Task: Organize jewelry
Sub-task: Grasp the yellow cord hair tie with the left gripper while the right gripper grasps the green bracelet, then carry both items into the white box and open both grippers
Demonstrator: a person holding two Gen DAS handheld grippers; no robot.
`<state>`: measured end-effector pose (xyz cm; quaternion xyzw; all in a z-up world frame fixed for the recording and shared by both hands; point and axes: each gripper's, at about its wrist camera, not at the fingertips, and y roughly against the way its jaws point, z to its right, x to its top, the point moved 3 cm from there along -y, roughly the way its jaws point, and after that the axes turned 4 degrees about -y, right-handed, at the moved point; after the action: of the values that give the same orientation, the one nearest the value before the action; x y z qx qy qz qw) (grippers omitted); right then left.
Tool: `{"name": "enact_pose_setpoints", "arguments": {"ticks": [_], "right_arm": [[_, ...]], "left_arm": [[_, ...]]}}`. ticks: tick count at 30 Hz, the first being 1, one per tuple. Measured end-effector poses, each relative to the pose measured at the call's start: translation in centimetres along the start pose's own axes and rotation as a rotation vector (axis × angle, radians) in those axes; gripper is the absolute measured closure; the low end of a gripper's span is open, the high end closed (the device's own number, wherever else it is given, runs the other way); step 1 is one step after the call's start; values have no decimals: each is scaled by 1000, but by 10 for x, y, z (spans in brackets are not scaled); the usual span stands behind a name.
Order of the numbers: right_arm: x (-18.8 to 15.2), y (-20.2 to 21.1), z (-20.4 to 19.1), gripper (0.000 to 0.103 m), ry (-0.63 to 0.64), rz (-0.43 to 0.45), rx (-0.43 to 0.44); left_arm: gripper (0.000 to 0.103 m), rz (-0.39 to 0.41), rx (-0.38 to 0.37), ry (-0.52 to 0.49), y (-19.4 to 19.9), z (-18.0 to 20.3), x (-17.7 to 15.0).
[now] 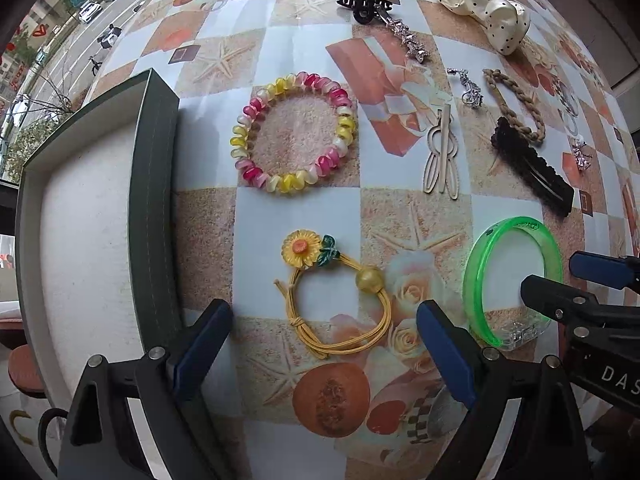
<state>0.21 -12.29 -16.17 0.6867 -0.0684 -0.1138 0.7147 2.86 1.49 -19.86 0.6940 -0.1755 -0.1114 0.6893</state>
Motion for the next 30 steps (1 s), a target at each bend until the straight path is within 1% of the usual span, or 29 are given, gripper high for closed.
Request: {"name": "enact_pose_setpoints", "arguments": {"ticks": [1,2,3,4,5,6,7,8,9,10,11,12,13,14,16,22,27,30], "right_arm": [[-1,3,2,46,12,1,-13],[-1,2,-2,52,24,6,-24],[-3,4,-3,60,32,9,-27],[-4,5,-5,62,33,9,-24],[-3,4,-5,67,30,8,-19],[-2,4,-4,73,26,6,-15],[-1,4,-4,76,22,5,-9],[-1,3,-3,83,18,2,1],[-1,3,-3,88,15,-1,10],[0,4,-2,91,12,-5,15],[-1,5,-3,94,11,-7,17],[-1,4,-6,94,10,-5,19],[-1,5,-6,95,8,-5,20],[-2,7,-6,95,4,-5,24],[-1,5,-8,96,-7,-7,40],[-8,21,18,96,-19,2,84],[-9,44,31,96,-27,25,124],[-7,56,35,96,-35,39,147]], "left_arm": [[11,-1,-3,-2,1,0,0],[16,-2,-6,-4,2,2,-2],[19,-4,-11,-4,5,5,-3],[24,-7,-15,-3,6,8,-4],[29,-11,-19,-2,7,10,-4],[32,-13,-22,-1,7,11,-4],[39,-13,-26,-1,8,12,-4],[49,-12,-29,-3,10,14,-4],[55,-13,-34,-7,13,18,-4],[68,-14,-41,-11,14,19,-4],[75,-17,-46,-13,14,21,-3],[80,-20,-51,-12,15,21,-2],[90,-23,-64,-8,15,21,-2],[94,-28,-81,-3,15,20,-2],[94,-29,-101,7,17,18,-2],[94,-4,-129,15,26,15,-2],[94,41,-183,33,49,15,-5],[94,68,-206,44,66,8,-7]]}}
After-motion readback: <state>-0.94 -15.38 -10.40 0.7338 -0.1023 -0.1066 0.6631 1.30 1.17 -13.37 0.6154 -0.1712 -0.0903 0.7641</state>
